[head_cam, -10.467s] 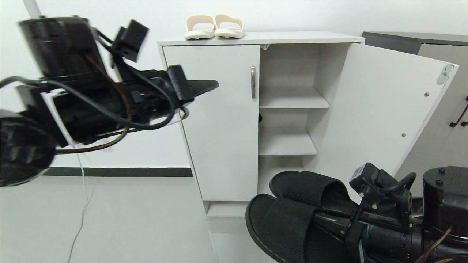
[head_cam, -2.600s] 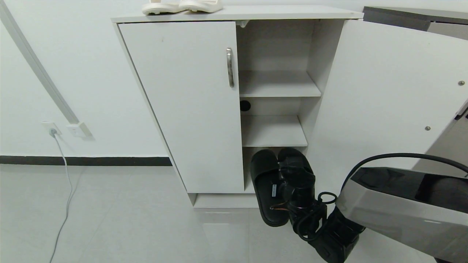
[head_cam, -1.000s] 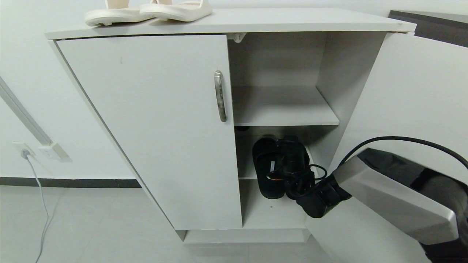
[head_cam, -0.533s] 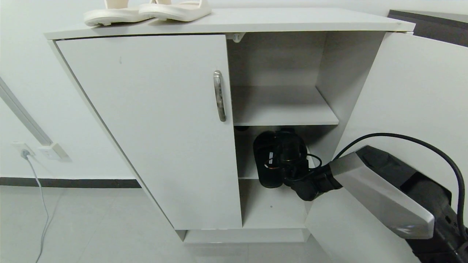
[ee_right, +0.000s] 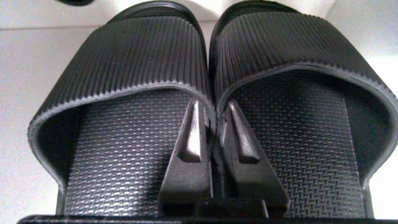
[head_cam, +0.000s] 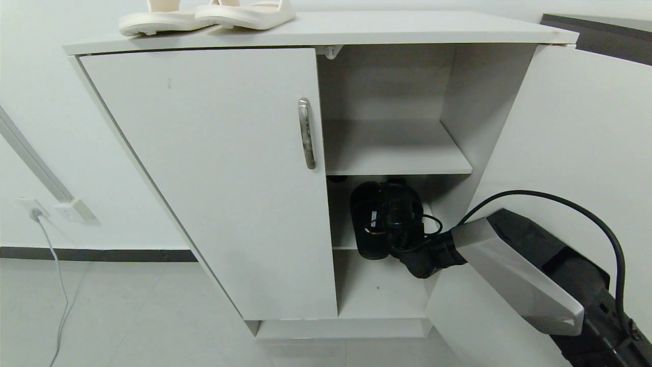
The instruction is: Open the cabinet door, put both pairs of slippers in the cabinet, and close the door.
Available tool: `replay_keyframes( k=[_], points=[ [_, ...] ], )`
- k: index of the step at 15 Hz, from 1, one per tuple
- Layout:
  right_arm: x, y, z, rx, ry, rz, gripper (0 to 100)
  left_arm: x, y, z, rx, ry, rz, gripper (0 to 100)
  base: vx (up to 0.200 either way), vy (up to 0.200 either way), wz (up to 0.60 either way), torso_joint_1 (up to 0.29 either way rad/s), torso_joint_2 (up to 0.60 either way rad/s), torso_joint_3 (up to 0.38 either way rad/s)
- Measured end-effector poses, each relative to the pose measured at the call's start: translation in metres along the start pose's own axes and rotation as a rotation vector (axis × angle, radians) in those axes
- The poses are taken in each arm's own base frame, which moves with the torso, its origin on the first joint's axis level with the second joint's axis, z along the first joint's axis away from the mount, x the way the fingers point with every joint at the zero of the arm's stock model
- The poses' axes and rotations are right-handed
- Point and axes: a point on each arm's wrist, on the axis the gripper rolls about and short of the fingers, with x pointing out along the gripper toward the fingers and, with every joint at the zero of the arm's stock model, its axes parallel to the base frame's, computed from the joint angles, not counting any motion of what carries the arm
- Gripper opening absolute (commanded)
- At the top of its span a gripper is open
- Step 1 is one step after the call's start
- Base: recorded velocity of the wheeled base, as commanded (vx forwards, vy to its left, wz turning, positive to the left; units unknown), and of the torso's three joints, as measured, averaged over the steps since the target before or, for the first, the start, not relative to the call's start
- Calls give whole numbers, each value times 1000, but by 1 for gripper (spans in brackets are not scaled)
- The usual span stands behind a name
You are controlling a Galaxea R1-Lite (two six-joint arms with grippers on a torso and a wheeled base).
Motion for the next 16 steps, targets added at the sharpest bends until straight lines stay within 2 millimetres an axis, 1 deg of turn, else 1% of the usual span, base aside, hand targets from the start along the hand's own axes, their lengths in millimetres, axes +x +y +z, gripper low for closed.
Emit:
replay_keyframes(
  k=[5,8,9,14,16],
  points=[
    [3,0,-5,-4,4,-2,0,0,0,0,-4,0,6,0,0,0,0,0,0,0],
    [5,1,-5,-2,2,-3,0,0,0,0,-5,0,6,0,0,0,0,0,0,0],
    [5,1,-6,-4,4,-4,100,0,0,0,-5,0,7,0,0,0,0,0,0,0],
    [6,0,-13,-13,18,-8,100,0,0,0,-6,0,12,0,0,0,0,0,0,0],
    [3,-1,-17,-24,35,-10,100,0,0,0,-6,0,11,0,0,0,0,0,0,0]
  ],
)
